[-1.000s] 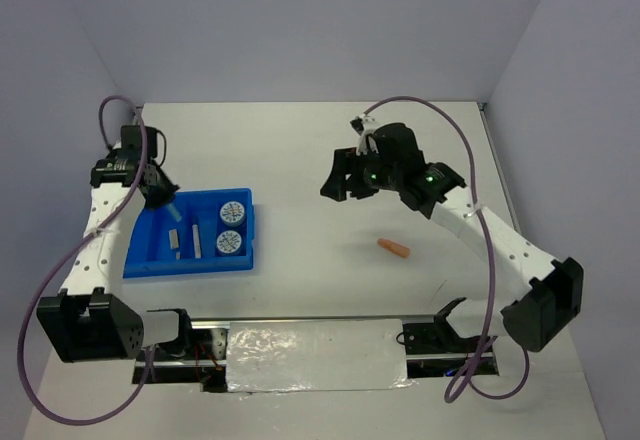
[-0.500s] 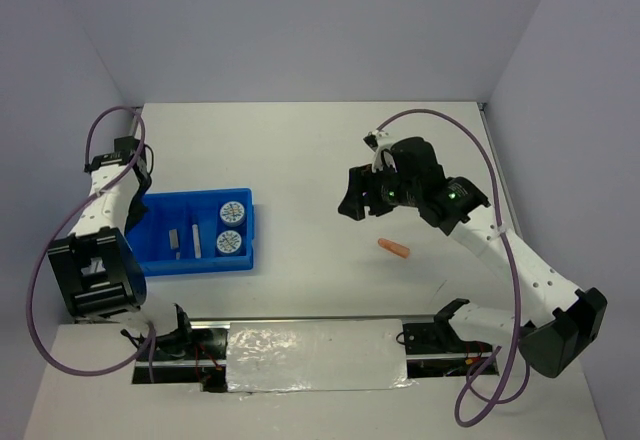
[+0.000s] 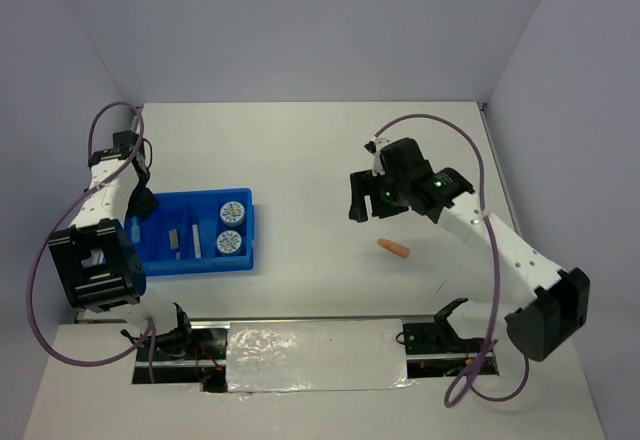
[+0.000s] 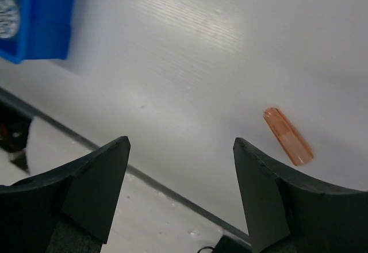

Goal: Sort the stationery into containers
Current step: Place the pen in the storage box, then pick up the pen from the center of the board.

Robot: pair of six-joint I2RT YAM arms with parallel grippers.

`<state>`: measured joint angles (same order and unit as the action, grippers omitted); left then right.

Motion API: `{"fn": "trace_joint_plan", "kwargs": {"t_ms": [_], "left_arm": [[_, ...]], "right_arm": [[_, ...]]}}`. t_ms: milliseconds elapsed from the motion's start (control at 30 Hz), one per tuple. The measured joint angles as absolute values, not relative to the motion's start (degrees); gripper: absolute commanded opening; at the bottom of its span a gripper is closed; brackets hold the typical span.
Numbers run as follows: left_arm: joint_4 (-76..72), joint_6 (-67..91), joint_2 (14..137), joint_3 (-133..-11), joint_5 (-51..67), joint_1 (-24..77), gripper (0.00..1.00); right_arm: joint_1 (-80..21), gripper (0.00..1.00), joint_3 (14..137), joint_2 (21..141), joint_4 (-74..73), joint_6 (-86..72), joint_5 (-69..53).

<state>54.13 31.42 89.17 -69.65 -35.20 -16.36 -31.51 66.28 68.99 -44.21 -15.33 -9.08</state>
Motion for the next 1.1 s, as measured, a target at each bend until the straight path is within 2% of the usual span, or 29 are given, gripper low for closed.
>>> {"fn": "trace_joint_plan", "kwargs": {"t_ms": [167,433,767,800,900,933,1100], "left_arm": [[54.8,31.4,85.6,-72.4,-29.5,-15.6,0.92],[55.7,29.5,72.1,-74.6,-17.9,-5.1,0.94],[57.5,26.6,70.1,-73.7,-10.0,-3.7,0.96],[57.6,26.4,69.9,-73.7,-9.6,-3.5,0.96],[57.7,25.6,69.6,-73.7,-8.6,-3.0,0.96],[57.8,25.6,69.6,-73.7,-8.4,-2.8,0.96],[58.6,25.6,69.7,-74.6,-6.8,-2.3,0.96]], "right_arm": [[-29.2,0.80,63.2,79.2,-46.4,-15.1,-2.0],[-28.3,0.80,60.5,87.7,-48.9,-11.3,4.6],[-25.2,0.72,60.5,97.6,-48.9,-7.7,6.3],[-25.1,0.68,60.5,98.2,-48.8,-7.7,6.3],[-25.1,0.44,60.2,99.8,-48.2,-7.5,5.4],[-25.1,0.31,60.0,100.4,-47.5,-7.7,5.0],[-25.2,0.22,60.0,100.6,-47.7,-8.2,3.6]]}}
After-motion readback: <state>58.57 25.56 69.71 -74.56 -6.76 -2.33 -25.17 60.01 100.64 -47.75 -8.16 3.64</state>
